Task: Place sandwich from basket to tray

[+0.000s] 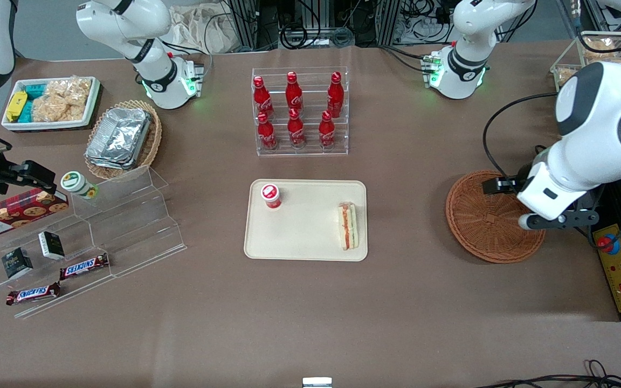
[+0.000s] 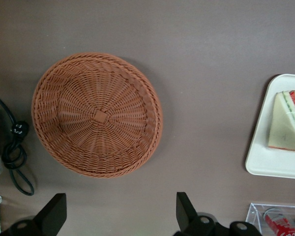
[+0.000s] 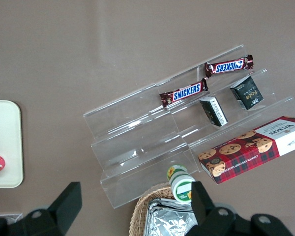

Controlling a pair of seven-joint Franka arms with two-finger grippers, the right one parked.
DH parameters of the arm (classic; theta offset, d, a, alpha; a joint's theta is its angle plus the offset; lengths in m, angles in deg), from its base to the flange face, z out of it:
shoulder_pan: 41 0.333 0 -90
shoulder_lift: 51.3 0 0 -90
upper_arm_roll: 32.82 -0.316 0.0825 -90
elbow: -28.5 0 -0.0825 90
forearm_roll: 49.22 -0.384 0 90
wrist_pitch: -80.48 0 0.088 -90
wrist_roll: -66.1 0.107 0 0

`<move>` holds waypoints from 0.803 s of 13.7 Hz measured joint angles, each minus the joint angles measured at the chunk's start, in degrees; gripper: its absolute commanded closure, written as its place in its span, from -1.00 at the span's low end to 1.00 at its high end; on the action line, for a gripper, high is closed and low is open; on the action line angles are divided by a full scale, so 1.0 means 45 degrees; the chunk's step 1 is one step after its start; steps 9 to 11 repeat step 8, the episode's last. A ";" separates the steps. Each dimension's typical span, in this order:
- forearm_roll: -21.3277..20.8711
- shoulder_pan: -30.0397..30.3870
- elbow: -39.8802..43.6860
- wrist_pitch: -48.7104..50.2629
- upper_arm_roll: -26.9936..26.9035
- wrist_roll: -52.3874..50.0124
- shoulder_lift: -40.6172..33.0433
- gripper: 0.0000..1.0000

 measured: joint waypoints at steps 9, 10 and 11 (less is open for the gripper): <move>0.0888 -0.3523 -0.0865 0.0353 -0.4878 0.3697 -0.1870 -1.00; 0.0888 -0.3523 -0.0865 0.0353 -0.4878 0.3697 -0.1870 -1.00; 0.0888 -0.3523 -0.0865 0.0353 -0.4878 0.3697 -0.1870 -1.00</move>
